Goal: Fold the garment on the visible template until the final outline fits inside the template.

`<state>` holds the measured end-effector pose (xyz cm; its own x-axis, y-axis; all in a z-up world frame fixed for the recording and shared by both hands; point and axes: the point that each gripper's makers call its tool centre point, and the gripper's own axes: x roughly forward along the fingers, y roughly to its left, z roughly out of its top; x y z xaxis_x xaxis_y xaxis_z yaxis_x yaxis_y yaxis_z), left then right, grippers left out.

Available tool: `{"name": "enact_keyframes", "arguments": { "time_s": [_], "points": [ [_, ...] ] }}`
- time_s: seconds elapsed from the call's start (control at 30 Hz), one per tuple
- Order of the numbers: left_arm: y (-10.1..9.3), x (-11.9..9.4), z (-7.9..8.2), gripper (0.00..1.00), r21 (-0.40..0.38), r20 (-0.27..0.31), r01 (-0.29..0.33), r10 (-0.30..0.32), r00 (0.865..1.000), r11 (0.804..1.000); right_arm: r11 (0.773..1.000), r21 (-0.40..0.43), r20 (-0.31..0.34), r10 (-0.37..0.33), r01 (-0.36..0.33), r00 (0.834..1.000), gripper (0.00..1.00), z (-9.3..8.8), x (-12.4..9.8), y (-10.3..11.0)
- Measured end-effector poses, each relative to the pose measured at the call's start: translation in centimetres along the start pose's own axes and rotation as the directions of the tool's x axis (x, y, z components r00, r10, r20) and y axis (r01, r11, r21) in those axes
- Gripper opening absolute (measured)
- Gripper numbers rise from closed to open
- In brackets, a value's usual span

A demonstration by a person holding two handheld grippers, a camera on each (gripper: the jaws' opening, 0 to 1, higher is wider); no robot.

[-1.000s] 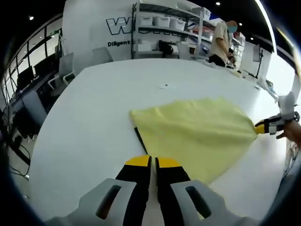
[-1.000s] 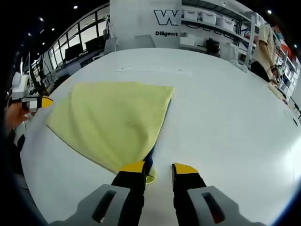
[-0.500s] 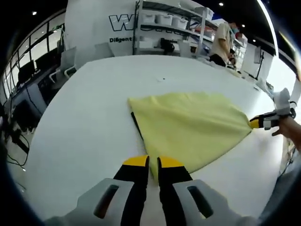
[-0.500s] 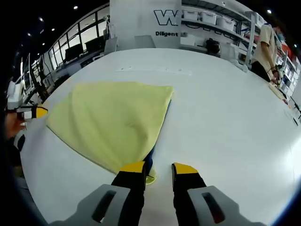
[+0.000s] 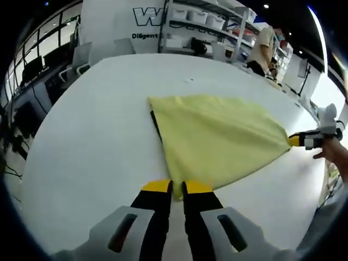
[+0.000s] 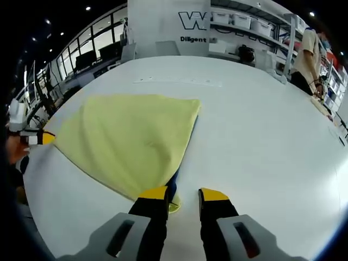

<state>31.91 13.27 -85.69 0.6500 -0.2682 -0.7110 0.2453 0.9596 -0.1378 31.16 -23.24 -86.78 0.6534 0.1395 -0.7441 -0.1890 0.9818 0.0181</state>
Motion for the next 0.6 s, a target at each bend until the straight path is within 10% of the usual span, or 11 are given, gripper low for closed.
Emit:
{"name": "enact_keyframes", "arguments": {
  "time_s": [0.6],
  "points": [
    [-0.3, -2.4, 0.4, 0.01, 0.001, 0.053, 0.002, -0.002, 0.999, 1.0, 1.0, -0.01, 0.004, -0.005, 0.005, 1.0, 0.18, 0.2, 0.1, -0.1]
  ]
}}
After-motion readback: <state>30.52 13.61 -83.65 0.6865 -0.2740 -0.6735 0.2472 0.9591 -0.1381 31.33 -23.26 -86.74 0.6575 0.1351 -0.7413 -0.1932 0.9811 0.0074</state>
